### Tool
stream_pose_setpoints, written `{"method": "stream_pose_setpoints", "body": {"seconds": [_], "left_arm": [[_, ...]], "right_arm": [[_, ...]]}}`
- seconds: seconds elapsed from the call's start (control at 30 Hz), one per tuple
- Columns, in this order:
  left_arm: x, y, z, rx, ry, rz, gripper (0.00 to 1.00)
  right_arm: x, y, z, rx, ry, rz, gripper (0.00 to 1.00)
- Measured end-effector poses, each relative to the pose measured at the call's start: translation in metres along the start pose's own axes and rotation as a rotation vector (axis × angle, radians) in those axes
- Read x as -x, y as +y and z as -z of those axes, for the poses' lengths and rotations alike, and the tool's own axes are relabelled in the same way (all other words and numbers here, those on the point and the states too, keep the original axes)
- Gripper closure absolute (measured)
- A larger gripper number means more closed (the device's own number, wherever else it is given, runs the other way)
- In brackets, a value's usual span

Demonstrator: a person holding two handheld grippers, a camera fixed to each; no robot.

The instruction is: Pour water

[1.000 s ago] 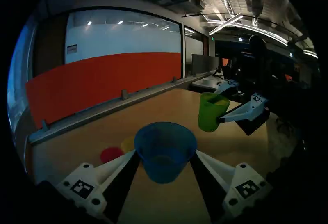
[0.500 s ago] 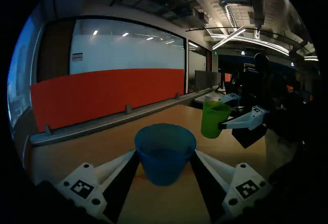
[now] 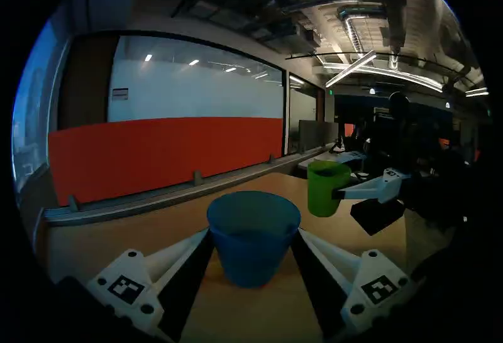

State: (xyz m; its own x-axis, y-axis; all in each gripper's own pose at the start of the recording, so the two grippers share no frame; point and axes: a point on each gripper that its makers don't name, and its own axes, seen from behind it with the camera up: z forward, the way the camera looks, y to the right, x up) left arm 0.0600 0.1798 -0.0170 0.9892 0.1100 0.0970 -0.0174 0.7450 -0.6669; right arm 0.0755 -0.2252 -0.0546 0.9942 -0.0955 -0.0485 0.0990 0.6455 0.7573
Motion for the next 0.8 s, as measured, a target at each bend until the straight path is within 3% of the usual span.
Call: {"method": "stream_pose_setpoints", "body": {"seconds": [0.8], "left_arm": [[-0.016,-0.001,0.002,-0.011,0.063,-0.008,0.17]], "right_arm": [[-0.002,-0.002,-0.001,-0.013,0.002,0.016,0.11]]}}
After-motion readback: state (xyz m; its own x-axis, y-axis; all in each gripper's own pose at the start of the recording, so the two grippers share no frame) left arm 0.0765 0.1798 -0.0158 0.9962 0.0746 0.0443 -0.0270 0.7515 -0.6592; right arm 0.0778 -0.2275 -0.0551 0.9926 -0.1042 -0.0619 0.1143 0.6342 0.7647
